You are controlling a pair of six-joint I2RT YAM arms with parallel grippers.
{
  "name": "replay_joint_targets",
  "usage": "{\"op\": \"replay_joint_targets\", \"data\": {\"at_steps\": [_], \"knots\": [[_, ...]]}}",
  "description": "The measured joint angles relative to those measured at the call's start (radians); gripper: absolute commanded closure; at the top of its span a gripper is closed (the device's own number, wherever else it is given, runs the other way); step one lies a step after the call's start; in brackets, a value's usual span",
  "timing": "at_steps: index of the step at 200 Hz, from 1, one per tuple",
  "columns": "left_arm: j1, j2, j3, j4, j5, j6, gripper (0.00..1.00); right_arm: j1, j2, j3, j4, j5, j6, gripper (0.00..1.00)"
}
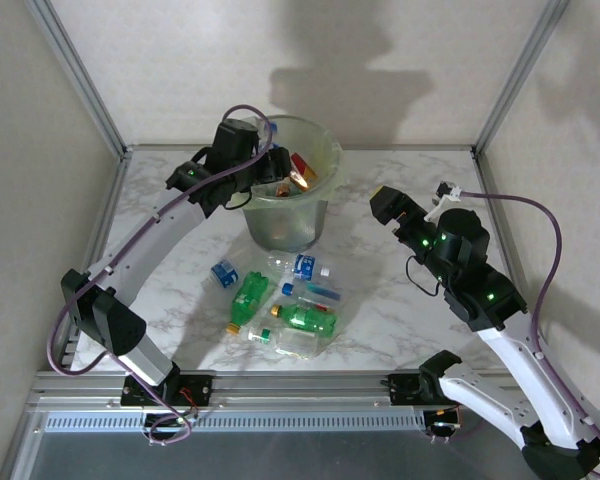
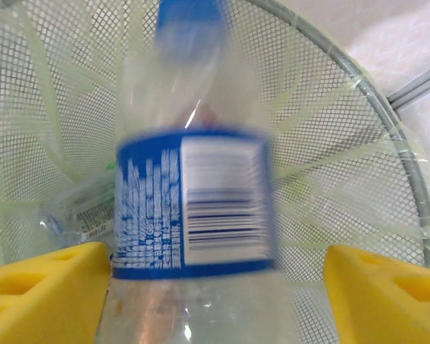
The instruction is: Put the plastic bottles in the bin
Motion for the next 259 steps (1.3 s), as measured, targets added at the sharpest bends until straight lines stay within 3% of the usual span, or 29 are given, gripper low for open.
{"op": "replay_joint_targets", "data": {"at_steps": [60, 109, 146, 179, 217, 259], "knots": [[0.000, -0.052, 0.002, 0.001, -0.016, -0.002, 0.16, 0.000, 0.000, 0.000, -0.005, 0.003, 0.000, 0.01], [0.000, -0.195, -0.041, 0.060, -0.047, -0.021, 0.14, 0.000, 0.011, 0.000, -0.008, 0.003, -0.008, 0.02], [0.016, -0.375, -0.190, 0.102, -0.130, -0.055, 0.13, -0.001, 0.055, 0.000, -0.060, 0.002, -0.023, 0.02], [0.108, -0.534, -0.352, 0.100, -0.179, -0.105, 0.13, -0.002, 0.098, -0.024, -0.076, -0.032, -0.027, 0.05], [0.180, -0.645, -0.541, 0.087, -0.171, -0.161, 0.16, -0.002, 0.138, -0.100, -0.081, -0.077, -0.026, 0.05], [0.199, -0.694, -0.776, 0.076, -0.127, -0.207, 0.15, -0.002, 0.139, -0.135, -0.079, -0.099, -0.026, 0.05]]}}
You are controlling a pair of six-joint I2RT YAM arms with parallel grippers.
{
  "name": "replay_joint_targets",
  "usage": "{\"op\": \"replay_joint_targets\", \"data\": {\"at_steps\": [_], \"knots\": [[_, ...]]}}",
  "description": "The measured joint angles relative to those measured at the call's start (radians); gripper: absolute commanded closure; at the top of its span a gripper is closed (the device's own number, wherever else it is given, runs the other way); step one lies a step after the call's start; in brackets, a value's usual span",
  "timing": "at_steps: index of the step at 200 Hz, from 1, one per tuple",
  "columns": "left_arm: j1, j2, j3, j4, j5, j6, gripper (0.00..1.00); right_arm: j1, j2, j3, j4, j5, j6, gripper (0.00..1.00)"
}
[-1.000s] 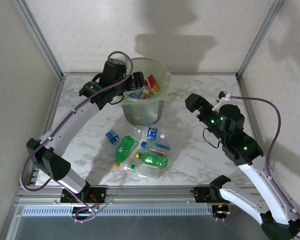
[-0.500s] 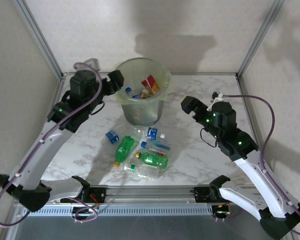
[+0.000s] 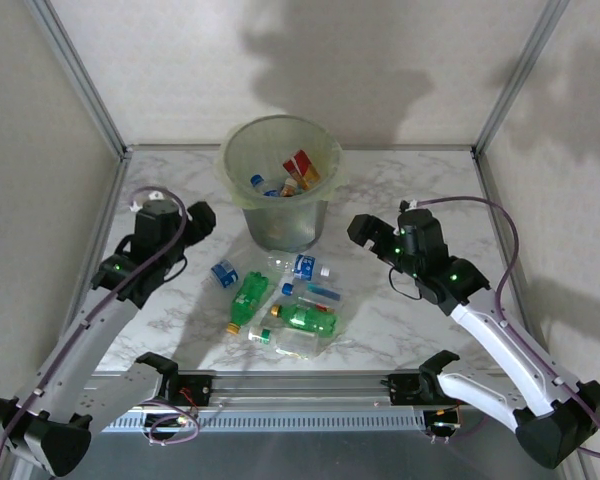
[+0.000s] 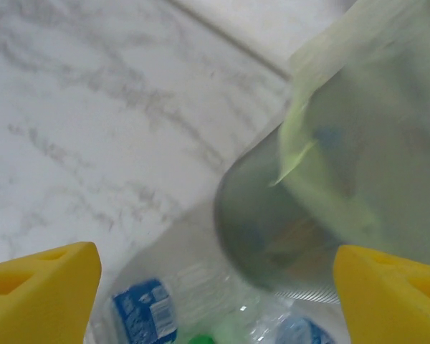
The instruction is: Put the plastic bottles in the bin
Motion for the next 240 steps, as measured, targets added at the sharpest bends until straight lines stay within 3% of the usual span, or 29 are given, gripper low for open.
{"op": "replay_joint_targets", "data": {"at_steps": [53, 141, 240], "knots": [[0.000, 0.053, -0.191, 0.030, 0.084, -0.009, 0.12, 0.000, 0.000, -0.029, 0.003, -0.010, 0.004, 0.05], [0.000, 0.222, -0.226, 0.155, 0.136, 0.032, 0.08, 0.000, 0.000, -0.058, 0.016, -0.029, 0.029, 0.05], [0.000, 0.299, -0.263, 0.210, 0.159, 0.059, 0.08, 0.000, 0.018, -0.059, 0.034, -0.037, 0.034, 0.05]]}}
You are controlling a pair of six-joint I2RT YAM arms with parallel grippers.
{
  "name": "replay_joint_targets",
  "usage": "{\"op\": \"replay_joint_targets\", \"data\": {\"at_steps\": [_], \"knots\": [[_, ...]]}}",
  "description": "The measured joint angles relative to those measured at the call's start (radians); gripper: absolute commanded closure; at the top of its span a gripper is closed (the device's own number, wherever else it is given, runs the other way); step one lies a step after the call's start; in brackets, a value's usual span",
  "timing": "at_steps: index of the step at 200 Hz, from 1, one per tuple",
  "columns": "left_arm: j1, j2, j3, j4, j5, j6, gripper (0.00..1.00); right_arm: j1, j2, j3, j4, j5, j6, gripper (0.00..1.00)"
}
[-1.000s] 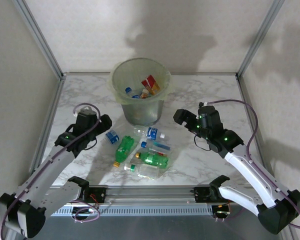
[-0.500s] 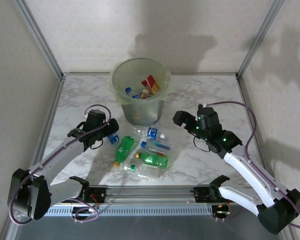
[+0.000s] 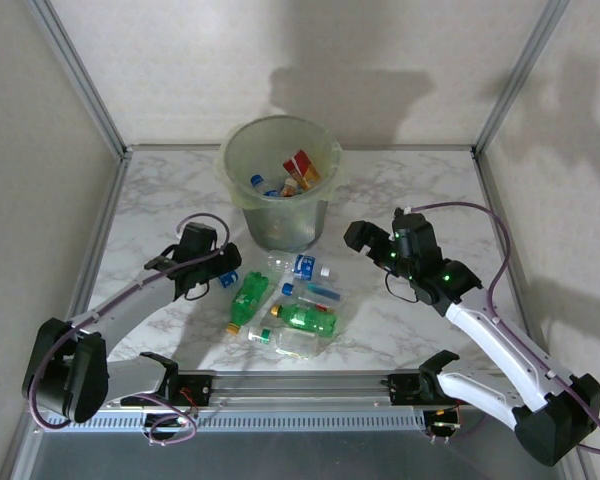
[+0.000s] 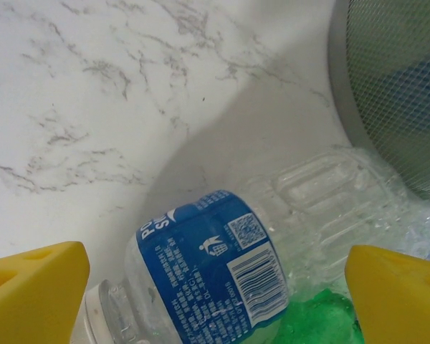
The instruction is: Put the plastic bottles in the bin
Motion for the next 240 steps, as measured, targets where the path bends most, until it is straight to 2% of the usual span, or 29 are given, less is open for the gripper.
{"op": "replay_joint_targets", "data": {"at_steps": [45, 149, 184, 240], "knots": [[-0.011, -0.011, -0.025, 0.005, 0.030, -0.005, 0.08, 0.000, 0.003, 0.000, 0.003, -0.001, 0.000, 0.05], [-0.143, -0.054, -0.079, 0.003, 0.064, -0.046, 0.10, 0.000, 0.003, -0.017, 0.024, -0.001, 0.005, 0.05], [-0.151, -0.051, -0.061, -0.015, 0.001, -0.046, 0.06, 0.000, 0.002, -0.021, 0.025, -0.001, 0.008, 0.04], [-0.144, 0.057, 0.027, 0.001, -0.094, -0.026, 0.09, 0.000, -0.008, -0.035, 0.026, -0.001, 0.009, 0.04]]}}
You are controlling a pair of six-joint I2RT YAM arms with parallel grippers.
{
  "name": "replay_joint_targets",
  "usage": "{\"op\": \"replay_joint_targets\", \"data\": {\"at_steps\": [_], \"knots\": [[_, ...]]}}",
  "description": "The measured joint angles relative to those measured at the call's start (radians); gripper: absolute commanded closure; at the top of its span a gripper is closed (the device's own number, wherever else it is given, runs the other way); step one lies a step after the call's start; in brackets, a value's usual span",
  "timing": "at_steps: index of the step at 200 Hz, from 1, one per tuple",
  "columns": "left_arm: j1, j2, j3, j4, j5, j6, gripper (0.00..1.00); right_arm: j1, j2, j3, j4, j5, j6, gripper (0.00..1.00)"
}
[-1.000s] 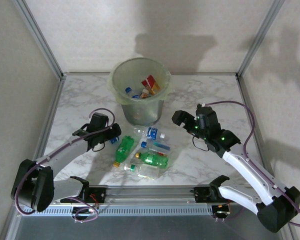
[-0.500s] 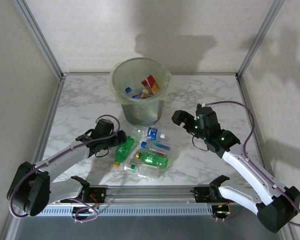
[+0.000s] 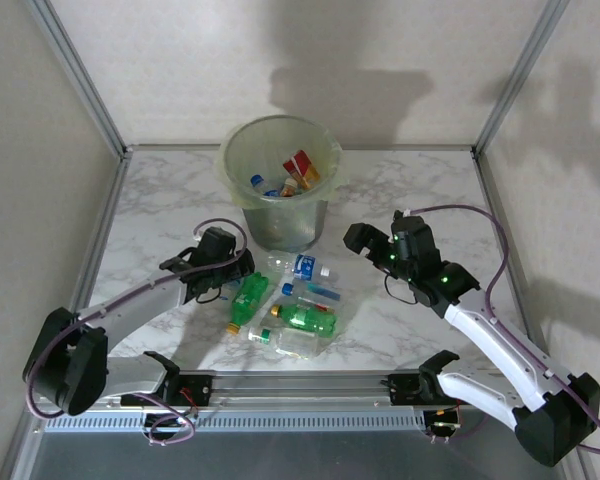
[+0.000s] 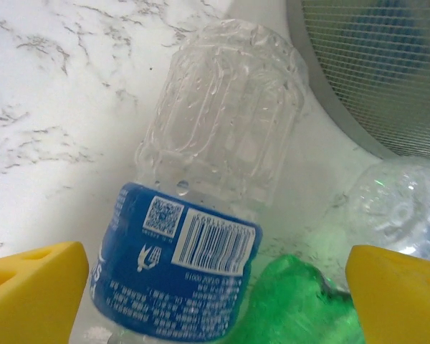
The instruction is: Put the plastic bottles in the bin
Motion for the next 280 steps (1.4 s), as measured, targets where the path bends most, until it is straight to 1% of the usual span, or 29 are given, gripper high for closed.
{"op": "replay_joint_targets", "data": {"at_steps": [58, 103, 132, 151, 201, 261, 280], "knots": [[0.023, 0.144, 0.038, 0.024, -0.029, 0.022, 0.14, 0.000, -0.010, -0.001, 0.000, 0.000, 0.003, 0.04], [0.033, 0.207, 0.056, 0.050, -0.039, 0.026, 0.19, 0.000, -0.011, -0.002, 0.000, 0.000, 0.007, 0.04], [0.034, 0.237, 0.061, 0.063, -0.039, 0.026, 0.20, 0.000, -0.011, -0.002, 0.000, 0.000, 0.010, 0.04], [0.034, 0.240, 0.061, 0.068, -0.039, 0.026, 0.22, 0.000, -0.011, -0.002, 0.000, 0.000, 0.010, 0.04], [0.041, 0.238, 0.061, 0.076, -0.039, 0.023, 0.30, 0.000, -0.011, -0.006, 0.000, 0.001, 0.010, 0.04], [0.057, 0.197, 0.060, 0.068, -0.040, 0.021, 0.35, 0.000, -0.011, -0.006, 0.000, 0.001, 0.010, 0.05], [0.057, 0.166, 0.059, 0.046, -0.041, 0.018, 0.35, 0.000, -0.011, -0.006, -0.001, 0.004, 0.009, 0.05]]}}
